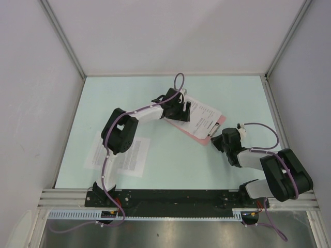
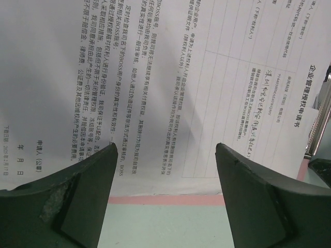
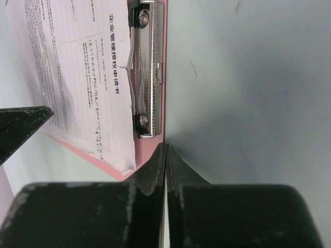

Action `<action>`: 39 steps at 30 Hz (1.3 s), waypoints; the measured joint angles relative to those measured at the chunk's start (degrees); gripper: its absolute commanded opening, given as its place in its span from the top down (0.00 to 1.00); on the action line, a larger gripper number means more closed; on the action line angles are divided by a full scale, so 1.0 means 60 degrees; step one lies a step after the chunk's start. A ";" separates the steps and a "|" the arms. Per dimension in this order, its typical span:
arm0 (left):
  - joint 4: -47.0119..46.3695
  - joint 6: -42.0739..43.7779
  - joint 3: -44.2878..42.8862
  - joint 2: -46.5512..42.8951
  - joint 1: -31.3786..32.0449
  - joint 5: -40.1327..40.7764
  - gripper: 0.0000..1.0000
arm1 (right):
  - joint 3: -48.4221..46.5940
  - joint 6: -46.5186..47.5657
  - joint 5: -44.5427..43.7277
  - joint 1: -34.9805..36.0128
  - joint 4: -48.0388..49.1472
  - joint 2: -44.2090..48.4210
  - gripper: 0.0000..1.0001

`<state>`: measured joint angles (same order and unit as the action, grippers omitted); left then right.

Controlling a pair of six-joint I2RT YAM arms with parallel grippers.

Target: Put the files into the folder

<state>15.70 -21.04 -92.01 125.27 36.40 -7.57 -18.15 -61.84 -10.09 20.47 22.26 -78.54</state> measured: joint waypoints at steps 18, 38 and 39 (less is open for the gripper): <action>0.0474 -0.0780 -0.0816 -0.0962 0.0160 -0.0674 0.13 | -0.4018 0.3636 0.0259 -0.1446 -0.4513 0.0015 0.24; -0.0401 -0.3559 0.0896 -0.0521 0.0270 0.0809 0.19 | -0.5268 0.4539 0.1654 -0.1424 -0.5100 -0.2317 0.21; -0.0415 -0.3781 0.1366 -0.0856 0.0291 0.0856 0.18 | -0.5297 0.4586 0.1698 -0.1417 -0.5111 -0.2320 0.22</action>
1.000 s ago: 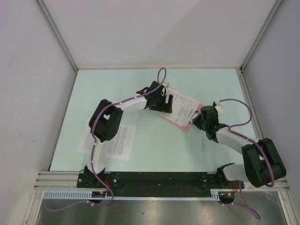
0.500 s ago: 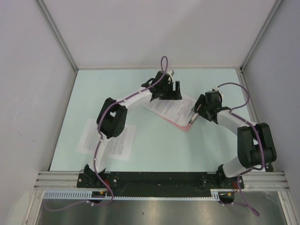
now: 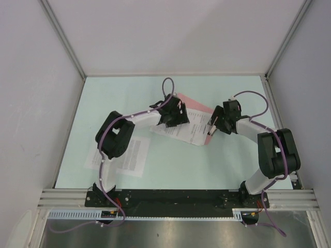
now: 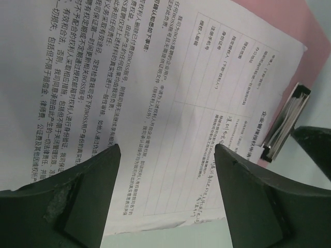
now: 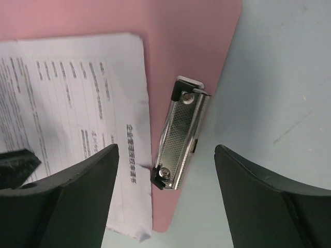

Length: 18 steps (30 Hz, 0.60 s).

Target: Put the files into the folder

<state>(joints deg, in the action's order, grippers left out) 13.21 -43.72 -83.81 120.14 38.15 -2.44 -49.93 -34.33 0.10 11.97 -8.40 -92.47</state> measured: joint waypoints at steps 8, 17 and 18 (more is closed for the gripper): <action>0.0036 -0.0535 0.1428 -0.1086 0.0375 0.0357 0.11 | -0.0219 0.0590 0.0138 0.0240 -0.0131 0.0000 0.22; 0.1042 0.1053 -0.0306 -0.0433 0.0390 0.0601 0.03 | -0.0219 0.0583 -0.0718 0.0375 -0.0109 0.0000 0.19; 0.1067 0.1129 -0.0299 -0.0514 0.0390 0.0616 0.03 | -0.0219 0.0678 -0.0820 0.0393 0.0069 0.0000 0.18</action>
<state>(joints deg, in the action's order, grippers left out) 19.62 -36.95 -85.60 117.05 40.49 1.26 -51.24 -30.26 -4.82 14.33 -7.99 -92.47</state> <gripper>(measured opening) 0.966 0.797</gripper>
